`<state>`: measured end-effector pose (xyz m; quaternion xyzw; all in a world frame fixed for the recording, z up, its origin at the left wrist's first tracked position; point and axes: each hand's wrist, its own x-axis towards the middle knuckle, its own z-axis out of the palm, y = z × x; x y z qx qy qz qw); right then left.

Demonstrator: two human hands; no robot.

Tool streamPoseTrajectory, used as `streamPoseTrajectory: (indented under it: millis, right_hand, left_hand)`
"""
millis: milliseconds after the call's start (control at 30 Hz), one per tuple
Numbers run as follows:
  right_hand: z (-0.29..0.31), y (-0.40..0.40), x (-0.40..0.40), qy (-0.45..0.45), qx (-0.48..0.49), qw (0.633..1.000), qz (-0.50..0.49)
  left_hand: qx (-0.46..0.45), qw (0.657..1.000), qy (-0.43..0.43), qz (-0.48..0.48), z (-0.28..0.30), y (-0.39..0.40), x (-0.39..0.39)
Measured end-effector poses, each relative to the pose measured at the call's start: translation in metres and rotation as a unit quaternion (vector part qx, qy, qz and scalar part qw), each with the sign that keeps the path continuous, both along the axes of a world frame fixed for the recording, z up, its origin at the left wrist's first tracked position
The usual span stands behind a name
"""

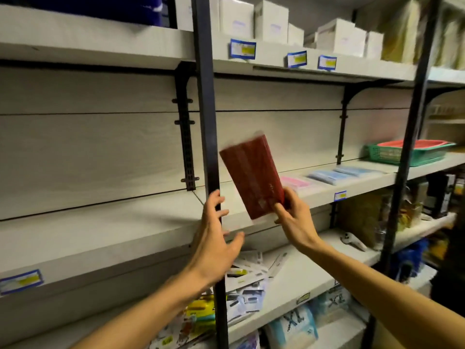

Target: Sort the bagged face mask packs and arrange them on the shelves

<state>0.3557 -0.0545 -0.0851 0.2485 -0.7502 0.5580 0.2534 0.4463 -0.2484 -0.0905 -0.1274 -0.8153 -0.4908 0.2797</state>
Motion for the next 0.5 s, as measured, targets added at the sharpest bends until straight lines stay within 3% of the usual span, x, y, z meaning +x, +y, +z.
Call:
streamPoseTrajectory:
  millis: [100, 300, 500]
  right_hand:
    - [0.000, 0.012, -0.026, -0.084, -0.062, 0.993, 0.057]
    - [0.014, 0.042, -0.099, -0.241, -0.024, 0.961, 0.133]
    - [0.030, 0.046, -0.172, -0.324, 0.036, 0.933, 0.152]
  left_hand:
    - [-0.045, 0.993, -0.106, 0.002, -0.003, 0.039, -0.040]
    - [0.060, 0.965, -0.256, 0.028, 0.023, 0.073, -0.135]
    - [0.134, 0.950, -0.247, 0.137, 0.029, 0.075, -0.194]
